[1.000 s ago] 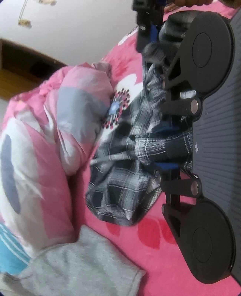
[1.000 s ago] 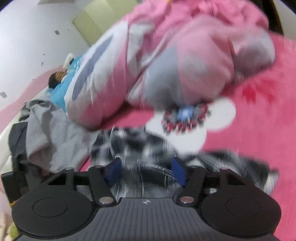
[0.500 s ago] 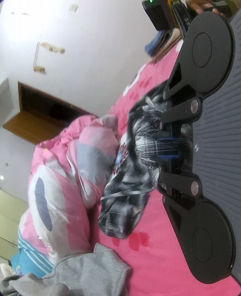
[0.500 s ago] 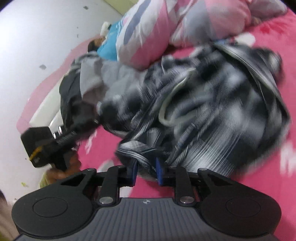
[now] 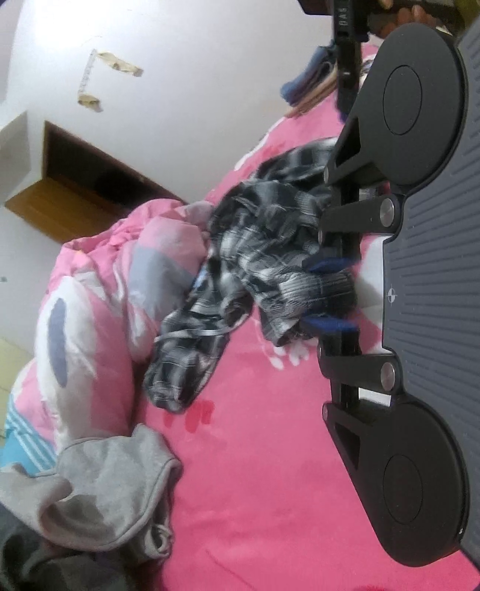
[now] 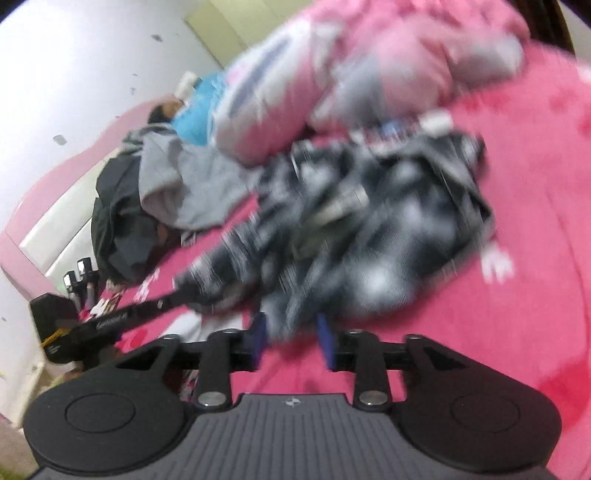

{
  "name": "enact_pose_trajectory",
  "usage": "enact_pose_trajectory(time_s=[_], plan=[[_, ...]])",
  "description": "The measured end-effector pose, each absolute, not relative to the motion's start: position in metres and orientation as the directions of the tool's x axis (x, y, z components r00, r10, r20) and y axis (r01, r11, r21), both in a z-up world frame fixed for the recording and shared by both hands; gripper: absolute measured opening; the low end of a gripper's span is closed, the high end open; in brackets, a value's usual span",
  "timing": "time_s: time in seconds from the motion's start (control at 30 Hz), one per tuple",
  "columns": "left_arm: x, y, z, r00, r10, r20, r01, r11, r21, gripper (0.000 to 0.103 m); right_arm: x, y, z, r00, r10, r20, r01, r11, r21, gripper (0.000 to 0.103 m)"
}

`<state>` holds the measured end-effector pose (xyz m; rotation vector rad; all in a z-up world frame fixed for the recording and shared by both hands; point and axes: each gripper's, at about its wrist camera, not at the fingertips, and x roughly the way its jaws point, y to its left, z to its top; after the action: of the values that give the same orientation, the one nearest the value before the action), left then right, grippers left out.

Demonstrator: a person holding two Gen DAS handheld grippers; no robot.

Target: Fold clothes

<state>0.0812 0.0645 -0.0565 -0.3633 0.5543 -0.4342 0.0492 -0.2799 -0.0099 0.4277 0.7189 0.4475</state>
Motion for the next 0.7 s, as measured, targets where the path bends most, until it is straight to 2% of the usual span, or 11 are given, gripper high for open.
enact_pose_trajectory(time_s=[0.03,0.1,0.2,0.33,0.43,0.47,0.5,0.53,0.6,0.7], plan=[[0.081,0.064,-0.055,0.77,-0.481,-0.42,0.293,0.85,-0.437,0.042,0.053,-0.277,-0.005,0.687,0.516,-0.512,-0.252,0.83,0.498,0.067],[0.08,0.063,-0.053,0.779,-0.471,-0.414,0.289,0.856,-0.43,0.063,0.061,-0.271,0.004,0.724,0.496,-0.479,-0.272,0.844,0.462,0.074],[0.082,0.059,-0.05,0.785,-0.463,-0.411,0.295,0.863,-0.409,0.082,0.103,-0.264,0.005,0.75,0.464,-0.472,-0.262,0.863,0.432,0.081],[0.094,0.045,-0.05,0.782,-0.459,-0.423,0.323,0.877,-0.355,0.086,0.17,-0.264,0.0,0.754,0.415,-0.51,-0.226,0.892,0.391,0.084],[0.097,0.036,-0.052,0.786,-0.447,-0.427,0.331,0.888,-0.32,0.079,0.22,-0.263,-0.004,0.755,0.377,-0.537,-0.199,0.912,0.36,0.083],[0.099,0.035,-0.054,0.784,-0.446,-0.432,0.329,0.888,-0.321,0.073,0.236,-0.263,-0.005,0.755,0.364,-0.545,-0.191,0.918,0.349,0.083],[0.1,0.035,-0.056,0.781,-0.446,-0.437,0.325,0.888,-0.325,0.061,0.248,-0.264,-0.01,0.732,0.383,-0.564,-0.19,0.909,0.371,0.075],[0.102,0.035,-0.057,0.777,-0.447,-0.443,0.319,0.886,-0.335,0.054,0.256,-0.266,-0.017,0.689,0.425,-0.586,-0.193,0.888,0.417,0.057],[0.103,0.038,-0.06,0.774,-0.449,-0.447,0.311,0.884,-0.348,0.036,0.254,-0.269,-0.021,0.641,0.51,-0.573,-0.214,0.836,0.505,0.034],[0.1,0.044,-0.062,0.781,-0.451,-0.433,0.321,0.884,-0.34,0.02,0.227,-0.271,-0.011,0.621,0.595,-0.51,-0.293,0.78,0.553,0.016]])
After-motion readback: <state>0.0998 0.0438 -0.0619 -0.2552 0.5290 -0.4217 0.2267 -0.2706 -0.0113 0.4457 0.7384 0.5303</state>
